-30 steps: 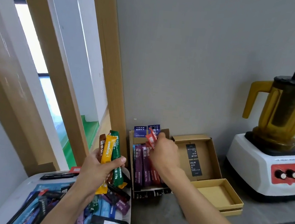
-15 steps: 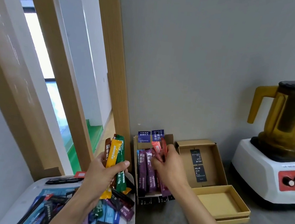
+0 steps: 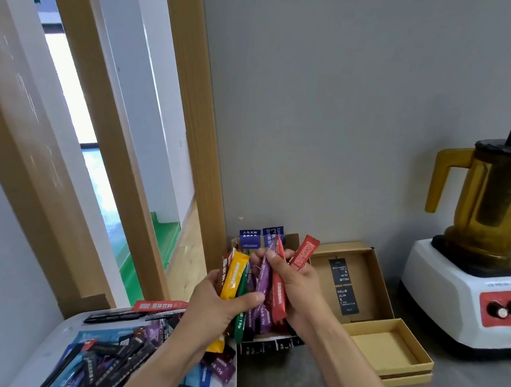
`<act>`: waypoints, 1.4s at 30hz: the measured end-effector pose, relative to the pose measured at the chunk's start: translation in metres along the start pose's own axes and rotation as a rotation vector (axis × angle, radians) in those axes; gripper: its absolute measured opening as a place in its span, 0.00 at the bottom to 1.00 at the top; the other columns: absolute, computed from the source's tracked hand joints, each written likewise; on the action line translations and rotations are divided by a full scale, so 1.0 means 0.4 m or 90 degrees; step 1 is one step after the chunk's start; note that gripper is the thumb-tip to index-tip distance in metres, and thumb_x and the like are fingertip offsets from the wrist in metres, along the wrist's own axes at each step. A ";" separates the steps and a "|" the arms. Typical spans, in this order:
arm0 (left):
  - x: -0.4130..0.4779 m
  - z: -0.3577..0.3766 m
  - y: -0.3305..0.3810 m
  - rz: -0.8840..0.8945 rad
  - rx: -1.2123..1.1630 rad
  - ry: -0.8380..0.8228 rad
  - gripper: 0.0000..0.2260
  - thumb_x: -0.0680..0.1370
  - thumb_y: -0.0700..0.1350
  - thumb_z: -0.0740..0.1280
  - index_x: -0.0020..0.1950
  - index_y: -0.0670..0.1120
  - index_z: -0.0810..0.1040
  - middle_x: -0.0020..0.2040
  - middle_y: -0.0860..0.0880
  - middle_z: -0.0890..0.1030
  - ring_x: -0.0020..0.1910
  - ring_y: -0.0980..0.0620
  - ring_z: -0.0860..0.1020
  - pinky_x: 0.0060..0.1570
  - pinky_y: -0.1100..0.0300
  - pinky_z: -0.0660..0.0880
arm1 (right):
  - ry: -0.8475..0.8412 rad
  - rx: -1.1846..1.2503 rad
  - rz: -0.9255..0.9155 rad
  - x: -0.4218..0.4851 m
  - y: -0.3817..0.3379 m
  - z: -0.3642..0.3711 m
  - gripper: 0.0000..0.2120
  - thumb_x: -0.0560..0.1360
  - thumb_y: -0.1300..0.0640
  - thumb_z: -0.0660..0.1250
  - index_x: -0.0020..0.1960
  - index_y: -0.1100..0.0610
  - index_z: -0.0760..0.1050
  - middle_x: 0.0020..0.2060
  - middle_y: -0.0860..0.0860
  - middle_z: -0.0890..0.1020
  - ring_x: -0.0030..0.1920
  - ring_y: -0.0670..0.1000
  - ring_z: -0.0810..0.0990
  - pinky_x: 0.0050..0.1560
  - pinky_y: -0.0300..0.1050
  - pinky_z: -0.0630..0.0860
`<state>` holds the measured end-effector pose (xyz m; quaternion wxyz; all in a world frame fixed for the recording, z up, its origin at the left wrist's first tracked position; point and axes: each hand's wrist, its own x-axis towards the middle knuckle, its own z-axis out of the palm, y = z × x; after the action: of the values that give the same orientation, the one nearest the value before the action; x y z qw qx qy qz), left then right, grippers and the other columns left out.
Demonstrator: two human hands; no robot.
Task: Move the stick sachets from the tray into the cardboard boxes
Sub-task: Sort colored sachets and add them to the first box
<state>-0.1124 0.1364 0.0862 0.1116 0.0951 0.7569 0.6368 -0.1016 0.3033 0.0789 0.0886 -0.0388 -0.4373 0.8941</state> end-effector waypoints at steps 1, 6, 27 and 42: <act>-0.001 -0.001 -0.002 -0.008 -0.005 -0.002 0.32 0.65 0.49 0.85 0.66 0.49 0.78 0.53 0.51 0.88 0.49 0.54 0.88 0.48 0.61 0.83 | 0.000 0.005 0.000 -0.001 -0.002 0.001 0.15 0.80 0.62 0.70 0.62 0.70 0.78 0.57 0.64 0.86 0.58 0.61 0.86 0.57 0.59 0.83; -0.012 -0.019 -0.002 -0.040 -0.020 -0.017 0.26 0.71 0.46 0.81 0.66 0.47 0.77 0.53 0.47 0.88 0.48 0.50 0.88 0.40 0.62 0.83 | 0.014 -0.080 -0.018 -0.010 -0.016 0.006 0.16 0.79 0.56 0.72 0.62 0.65 0.80 0.56 0.60 0.87 0.56 0.60 0.87 0.59 0.58 0.83; -0.033 -0.097 -0.005 -0.117 -0.031 -0.155 0.30 0.64 0.46 0.82 0.62 0.39 0.78 0.43 0.42 0.87 0.37 0.50 0.85 0.42 0.55 0.80 | -0.036 -0.364 -0.048 -0.008 -0.129 0.043 0.19 0.69 0.55 0.82 0.43 0.55 0.71 0.36 0.51 0.84 0.34 0.47 0.85 0.40 0.44 0.77; -0.014 -0.074 0.023 0.076 0.149 0.021 0.27 0.66 0.50 0.84 0.60 0.57 0.76 0.53 0.54 0.86 0.52 0.55 0.86 0.51 0.60 0.81 | 0.004 -0.473 -0.120 0.039 -0.184 0.067 0.15 0.75 0.65 0.77 0.48 0.57 0.70 0.48 0.62 0.86 0.47 0.50 0.89 0.55 0.62 0.83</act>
<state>-0.1158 0.1083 0.1005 0.0490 0.1417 0.8210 0.5509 -0.1115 0.3300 0.1536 0.1518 -0.0305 -0.7332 0.6622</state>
